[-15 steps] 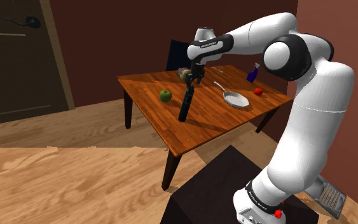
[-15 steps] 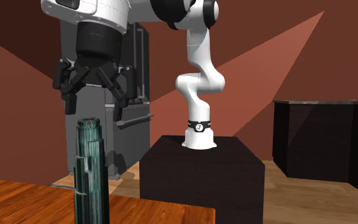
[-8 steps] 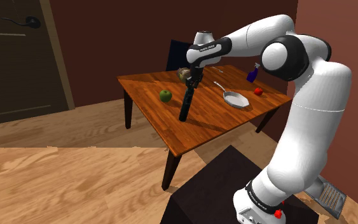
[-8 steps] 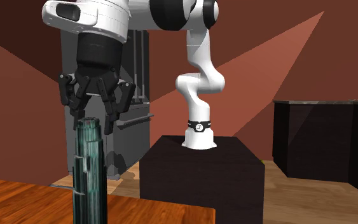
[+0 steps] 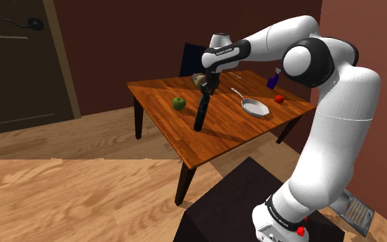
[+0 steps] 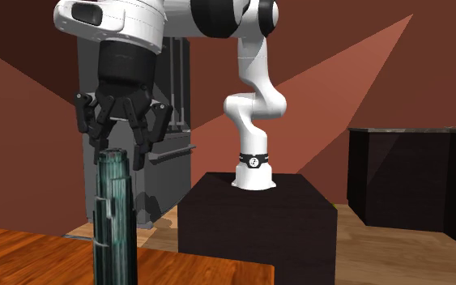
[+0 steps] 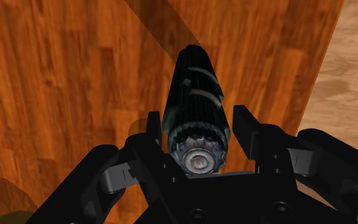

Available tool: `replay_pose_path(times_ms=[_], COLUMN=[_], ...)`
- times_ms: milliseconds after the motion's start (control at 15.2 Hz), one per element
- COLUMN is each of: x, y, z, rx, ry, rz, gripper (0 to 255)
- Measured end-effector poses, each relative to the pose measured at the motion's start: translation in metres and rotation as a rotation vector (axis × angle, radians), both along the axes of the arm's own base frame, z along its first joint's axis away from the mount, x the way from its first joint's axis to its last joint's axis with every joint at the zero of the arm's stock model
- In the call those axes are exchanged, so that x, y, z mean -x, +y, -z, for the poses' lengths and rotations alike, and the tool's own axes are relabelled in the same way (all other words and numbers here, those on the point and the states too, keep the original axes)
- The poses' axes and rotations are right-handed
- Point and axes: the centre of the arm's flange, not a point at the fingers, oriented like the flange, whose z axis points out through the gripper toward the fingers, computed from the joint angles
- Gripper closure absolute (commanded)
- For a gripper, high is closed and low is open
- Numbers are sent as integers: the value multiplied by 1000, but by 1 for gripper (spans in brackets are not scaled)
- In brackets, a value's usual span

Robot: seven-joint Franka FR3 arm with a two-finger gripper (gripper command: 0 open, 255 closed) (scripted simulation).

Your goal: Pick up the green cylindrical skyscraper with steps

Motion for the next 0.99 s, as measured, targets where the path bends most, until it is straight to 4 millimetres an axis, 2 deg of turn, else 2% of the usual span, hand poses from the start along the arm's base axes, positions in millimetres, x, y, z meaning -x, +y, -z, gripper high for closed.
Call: replay_pose_path(times_ms=[990], x=[0], y=[1], z=[-73], rx=[0], ry=[1], rz=[0], gripper=[255])
